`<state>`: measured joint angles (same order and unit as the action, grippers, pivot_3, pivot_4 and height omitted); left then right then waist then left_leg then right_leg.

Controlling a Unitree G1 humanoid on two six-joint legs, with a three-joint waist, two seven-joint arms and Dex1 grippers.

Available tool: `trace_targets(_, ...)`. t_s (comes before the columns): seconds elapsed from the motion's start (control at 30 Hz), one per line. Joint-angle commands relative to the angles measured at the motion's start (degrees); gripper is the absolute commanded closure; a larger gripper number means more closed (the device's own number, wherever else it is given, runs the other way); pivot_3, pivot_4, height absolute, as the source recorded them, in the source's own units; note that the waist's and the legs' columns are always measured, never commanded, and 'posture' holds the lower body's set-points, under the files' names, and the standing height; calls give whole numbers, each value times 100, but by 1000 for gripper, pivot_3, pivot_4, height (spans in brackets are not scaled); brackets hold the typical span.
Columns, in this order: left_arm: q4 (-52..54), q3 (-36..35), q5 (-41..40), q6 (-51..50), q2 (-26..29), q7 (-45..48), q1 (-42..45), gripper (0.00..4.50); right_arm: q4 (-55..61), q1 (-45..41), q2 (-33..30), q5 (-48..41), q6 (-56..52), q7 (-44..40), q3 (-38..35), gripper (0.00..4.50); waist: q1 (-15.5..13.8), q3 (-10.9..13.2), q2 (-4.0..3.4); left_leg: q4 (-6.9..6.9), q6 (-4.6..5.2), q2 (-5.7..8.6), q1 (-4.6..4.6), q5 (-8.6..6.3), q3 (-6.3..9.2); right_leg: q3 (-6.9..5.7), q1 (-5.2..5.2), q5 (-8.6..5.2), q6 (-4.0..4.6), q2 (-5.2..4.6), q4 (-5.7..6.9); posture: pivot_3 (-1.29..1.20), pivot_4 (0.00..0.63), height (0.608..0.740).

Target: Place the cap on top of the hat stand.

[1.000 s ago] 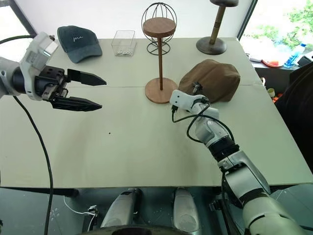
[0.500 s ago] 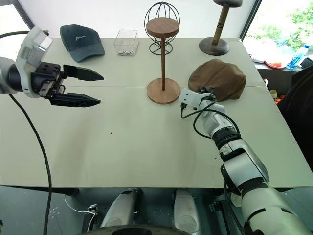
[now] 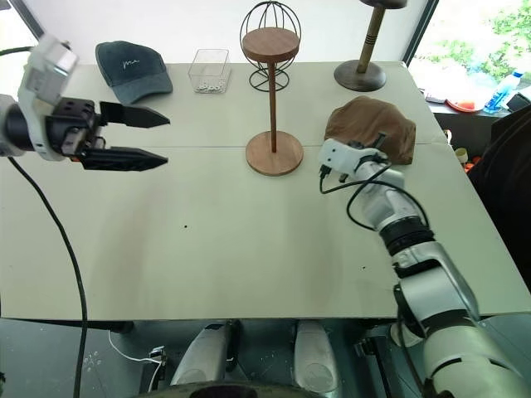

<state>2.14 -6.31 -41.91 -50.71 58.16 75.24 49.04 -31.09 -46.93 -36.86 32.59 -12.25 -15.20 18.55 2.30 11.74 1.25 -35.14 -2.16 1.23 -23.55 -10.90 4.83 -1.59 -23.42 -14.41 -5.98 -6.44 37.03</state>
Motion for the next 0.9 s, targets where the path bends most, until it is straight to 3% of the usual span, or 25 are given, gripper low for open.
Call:
trace_targets(0.03, -48, -582, -201, -70, 98, -283, 156, 0, 629, -568, -673, -21, 376, -269, -443, 4469, 10, 17, -9, 1, 0, 0, -1, 0, -1, 0, -2, -1, -3, -1, 0, 0, 150, 740)
trace_targets(0.2, -345, -927, -361, -218, 159, -634, 625, 0, 533, -1864, -796, -151, 1087, -508, -506, 4469, 168, 40, -21, 10, 0, -7, -1, 0, -8, 1, -18, -7, -17, 1, 7, 0, 150, 740)
trace_targets(0.47, -443, -1028, -264, -89, 372, -713, 691, 0, -123, -3371, 244, -447, 1881, -563, -341, 4469, 179, 42, -23, 42, 0, -10, 4, 0, -10, 9, -29, 1, 1, 8, 6, 0, 150, 740)
trace_targets(0.63, -457, -1111, -217, -29, 551, -774, 607, 0, 760, -3178, 687, -754, 1933, -1217, -287, 4469, 126, 43, -20, 35, -1, -5, -33, 0, -8, 8, -55, 2, -2, 5, 5, 0, 150, 740)
trace_targets(0.7, -439, -1148, -248, -45, 620, -790, 564, 0, 1314, -2895, 557, -809, 1847, -1540, -331, 4469, 100, 43, -20, 12, -4, -5, -82, 2, -4, 5, -97, 4, -5, 5, 19, 0, 150, 740)
trace_targets(0.9, -416, -1238, -300, -35, 779, -802, 392, 0, 3001, -2016, 1, -1127, 1587, -2207, -731, 4469, 16, 43, -19, 3, -7, -3, -94, 3, -6, 4, -104, 8, -10, 5, 18, 0, 150, 740)
